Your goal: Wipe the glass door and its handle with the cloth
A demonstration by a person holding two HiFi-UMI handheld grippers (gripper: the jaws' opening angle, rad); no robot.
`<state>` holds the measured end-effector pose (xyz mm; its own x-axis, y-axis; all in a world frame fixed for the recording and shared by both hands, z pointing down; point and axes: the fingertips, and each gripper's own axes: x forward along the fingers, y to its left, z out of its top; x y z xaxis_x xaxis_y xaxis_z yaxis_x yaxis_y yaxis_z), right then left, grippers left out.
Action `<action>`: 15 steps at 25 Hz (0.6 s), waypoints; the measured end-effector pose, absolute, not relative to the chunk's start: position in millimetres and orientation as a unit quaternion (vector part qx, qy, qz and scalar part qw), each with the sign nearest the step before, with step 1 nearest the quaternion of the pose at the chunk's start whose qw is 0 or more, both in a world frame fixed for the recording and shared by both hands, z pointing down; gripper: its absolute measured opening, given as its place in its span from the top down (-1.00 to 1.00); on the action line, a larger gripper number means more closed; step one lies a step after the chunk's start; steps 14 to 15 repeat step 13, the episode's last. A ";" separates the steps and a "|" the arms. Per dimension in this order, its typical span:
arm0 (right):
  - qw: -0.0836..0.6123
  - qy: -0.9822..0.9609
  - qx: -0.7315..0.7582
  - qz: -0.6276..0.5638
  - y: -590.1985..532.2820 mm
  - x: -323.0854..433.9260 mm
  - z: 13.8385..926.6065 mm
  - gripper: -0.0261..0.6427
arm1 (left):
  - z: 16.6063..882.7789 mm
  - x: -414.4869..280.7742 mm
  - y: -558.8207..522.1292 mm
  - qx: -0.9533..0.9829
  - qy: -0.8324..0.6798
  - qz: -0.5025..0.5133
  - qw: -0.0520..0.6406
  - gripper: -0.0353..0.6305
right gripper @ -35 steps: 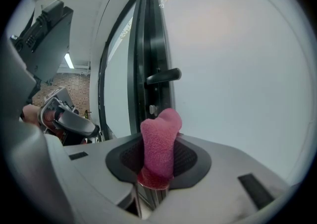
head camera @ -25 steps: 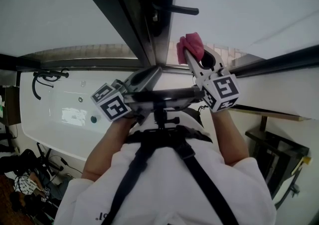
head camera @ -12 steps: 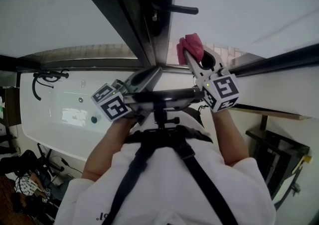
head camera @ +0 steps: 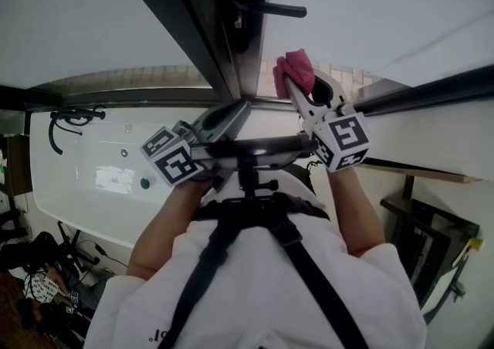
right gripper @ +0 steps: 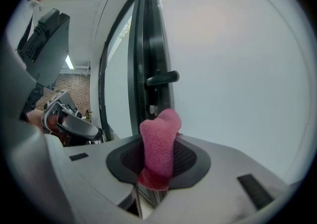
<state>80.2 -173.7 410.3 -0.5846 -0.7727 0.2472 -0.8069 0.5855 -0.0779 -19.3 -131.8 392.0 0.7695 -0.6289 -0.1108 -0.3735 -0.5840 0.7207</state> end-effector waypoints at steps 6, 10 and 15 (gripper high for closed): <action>0.098 -0.885 0.446 0.094 -172.5 80.0 413.1 0.61 | 391.4 -19.3 -131.6 0.871 -0.286 -0.180 0.355 0.92; 0.099 -0.884 0.448 0.096 -172.5 81.5 414.8 0.61 | 390.4 -18.2 -131.9 0.872 -0.284 -0.181 0.354 0.92; 0.099 -0.883 0.449 0.097 -173.3 82.6 415.9 0.61 | 390.0 -17.8 -133.0 0.873 -0.283 -0.181 0.354 0.92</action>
